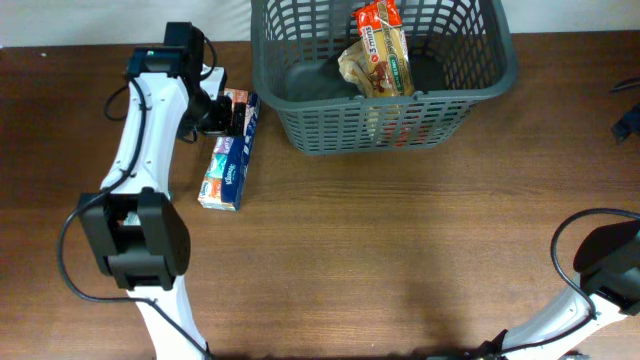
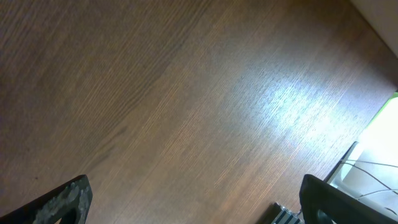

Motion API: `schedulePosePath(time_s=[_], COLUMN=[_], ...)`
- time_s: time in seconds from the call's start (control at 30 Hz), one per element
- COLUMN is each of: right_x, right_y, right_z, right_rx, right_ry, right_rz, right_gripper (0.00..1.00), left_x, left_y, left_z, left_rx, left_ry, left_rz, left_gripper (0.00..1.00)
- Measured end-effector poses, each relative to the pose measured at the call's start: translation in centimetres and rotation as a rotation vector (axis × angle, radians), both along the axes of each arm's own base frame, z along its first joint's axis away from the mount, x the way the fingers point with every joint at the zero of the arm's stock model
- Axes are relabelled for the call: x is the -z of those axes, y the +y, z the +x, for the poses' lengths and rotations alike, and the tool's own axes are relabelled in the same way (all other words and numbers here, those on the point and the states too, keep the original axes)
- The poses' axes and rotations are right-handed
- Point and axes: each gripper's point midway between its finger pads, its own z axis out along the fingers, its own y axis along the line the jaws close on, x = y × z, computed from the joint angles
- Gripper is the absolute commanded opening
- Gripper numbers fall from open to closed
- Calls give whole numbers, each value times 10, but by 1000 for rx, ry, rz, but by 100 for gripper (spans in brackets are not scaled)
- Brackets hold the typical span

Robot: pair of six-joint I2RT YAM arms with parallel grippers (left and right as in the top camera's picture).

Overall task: Pack container
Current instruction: 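Move the left gripper over the tissue multi-pack, then grasp the tissue multi-pack with the left gripper and lift it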

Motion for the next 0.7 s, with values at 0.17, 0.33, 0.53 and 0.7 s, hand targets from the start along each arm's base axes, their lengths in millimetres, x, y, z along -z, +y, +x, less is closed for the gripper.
schedulePosePath(time_s=[0.17, 0.33, 0.53, 0.7], right_x=[0, 0, 0, 0], right_y=[0, 0, 0, 0], right_z=[0, 0, 0, 0], right_rx=[0, 0, 0, 0], right_ry=[0, 0, 0, 0], right_rz=[0, 0, 0, 0], right_gripper=[99, 99, 99, 99], left_x=[21, 42, 64, 77], left_y=[0, 0, 0, -4], left_z=[1, 1, 5, 10], left_rx=[-14, -21, -22, -3], left_ry=[45, 89, 112, 113], left_rz=[0, 1, 2, 4], left_gripper=[99, 99, 99, 99])
